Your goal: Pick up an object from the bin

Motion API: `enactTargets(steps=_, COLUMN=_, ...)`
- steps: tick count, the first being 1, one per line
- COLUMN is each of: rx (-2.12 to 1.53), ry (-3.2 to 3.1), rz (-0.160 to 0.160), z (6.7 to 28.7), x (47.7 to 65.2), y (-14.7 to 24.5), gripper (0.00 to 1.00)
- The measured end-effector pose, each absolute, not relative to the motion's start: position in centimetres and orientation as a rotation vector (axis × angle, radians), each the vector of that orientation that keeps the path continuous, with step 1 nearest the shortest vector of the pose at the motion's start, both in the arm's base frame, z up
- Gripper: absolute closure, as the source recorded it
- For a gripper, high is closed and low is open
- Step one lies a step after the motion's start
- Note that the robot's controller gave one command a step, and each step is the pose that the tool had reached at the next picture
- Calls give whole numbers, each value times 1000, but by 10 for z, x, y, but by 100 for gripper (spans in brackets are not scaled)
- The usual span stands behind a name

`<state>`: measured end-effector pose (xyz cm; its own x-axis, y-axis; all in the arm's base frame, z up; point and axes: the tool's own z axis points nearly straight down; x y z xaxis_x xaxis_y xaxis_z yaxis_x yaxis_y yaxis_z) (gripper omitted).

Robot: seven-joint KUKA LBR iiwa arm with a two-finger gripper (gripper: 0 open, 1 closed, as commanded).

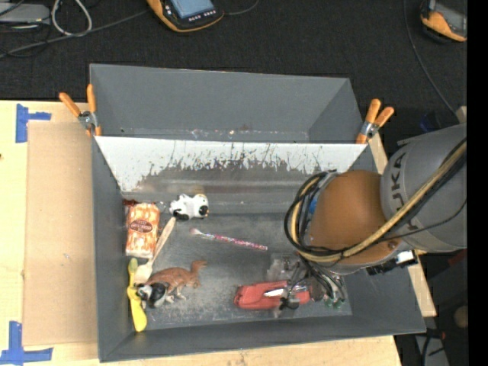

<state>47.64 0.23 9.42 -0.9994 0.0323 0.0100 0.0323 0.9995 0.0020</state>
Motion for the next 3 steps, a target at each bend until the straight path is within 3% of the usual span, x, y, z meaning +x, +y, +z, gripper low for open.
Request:
enactTargets(steps=1, rx=-52, ry=-3131, rz=-3, z=94, x=476, y=2, gripper=100)
enactTargets(steps=3, rx=-89, ry=-3119, rz=-3, z=250, x=470, y=-19, gripper=100)
